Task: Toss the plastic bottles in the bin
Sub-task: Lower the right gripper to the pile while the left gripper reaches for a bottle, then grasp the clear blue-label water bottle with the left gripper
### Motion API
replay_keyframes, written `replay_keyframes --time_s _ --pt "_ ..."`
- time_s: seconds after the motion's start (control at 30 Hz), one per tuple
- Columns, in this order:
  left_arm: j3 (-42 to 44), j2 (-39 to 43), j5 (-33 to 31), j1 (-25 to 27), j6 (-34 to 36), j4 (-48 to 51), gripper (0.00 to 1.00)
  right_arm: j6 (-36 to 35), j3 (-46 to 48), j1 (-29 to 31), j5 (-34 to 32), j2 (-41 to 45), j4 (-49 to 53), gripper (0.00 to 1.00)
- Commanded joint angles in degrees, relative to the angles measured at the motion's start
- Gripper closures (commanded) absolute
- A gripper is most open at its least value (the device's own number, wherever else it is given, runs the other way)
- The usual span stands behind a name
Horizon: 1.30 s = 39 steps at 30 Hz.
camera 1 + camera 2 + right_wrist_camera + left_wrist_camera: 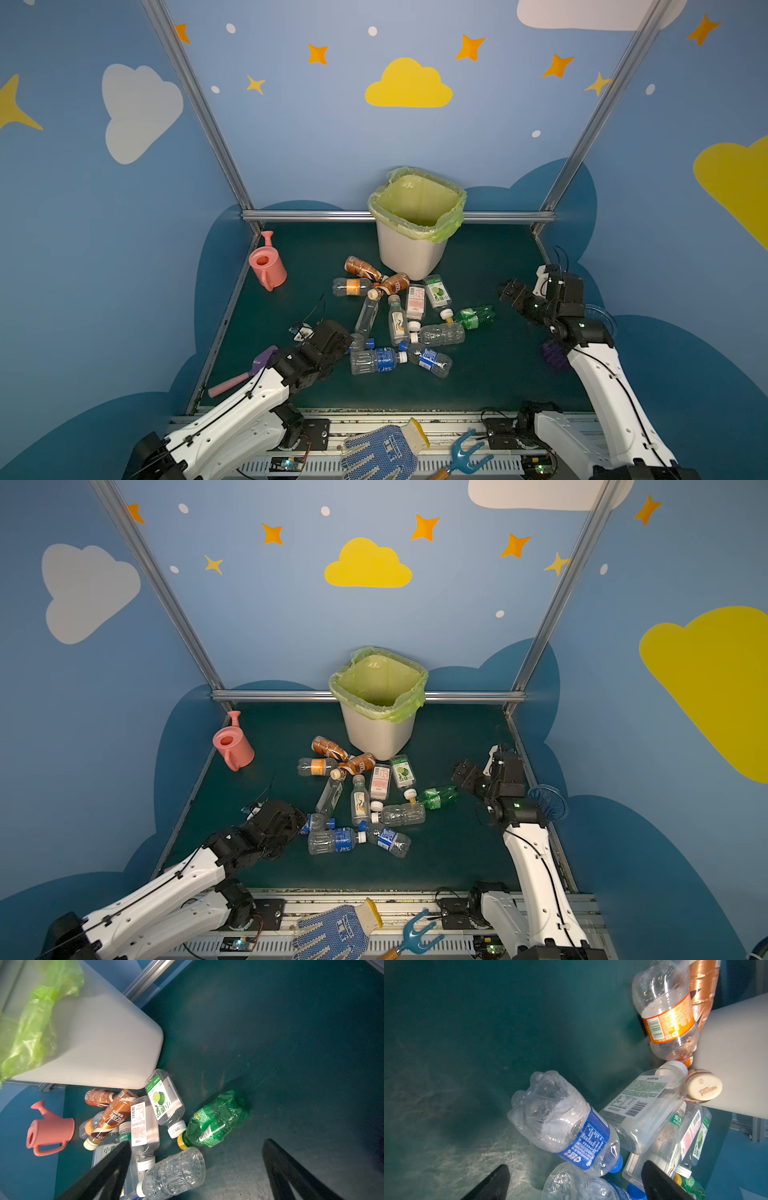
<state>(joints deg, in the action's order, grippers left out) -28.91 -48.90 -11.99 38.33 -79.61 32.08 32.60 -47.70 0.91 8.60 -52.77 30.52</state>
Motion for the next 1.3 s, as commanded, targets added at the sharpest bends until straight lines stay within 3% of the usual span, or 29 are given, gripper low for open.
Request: replay_keyframes --time_s 0.0,0.13,0.33,1.27 --pt "-0.1 -1.46 -2.34 0.2 -2.37 -1.72 0.03 0.8 0.72 -1.12 0.48 1.63 0.15 0.02" --pt "-1.09 -4.79 -4.85 0.0 -0.63 -4.06 0.03 0.53 1.2 -1.94 1.2 1.49 0.24 0.02" --pt "-2.23 -11.25 -1.3 -2.01 -0.73 -7.14 0.03 -0.05 2.21 -3.06 2.01 1.12 0.24 0.02" --pt "-0.36 -18.94 2.52 -6.72 -2.32 -13.68 0.13 -1.22 5.71 -9.06 4.76 4.0 1.63 0.02"
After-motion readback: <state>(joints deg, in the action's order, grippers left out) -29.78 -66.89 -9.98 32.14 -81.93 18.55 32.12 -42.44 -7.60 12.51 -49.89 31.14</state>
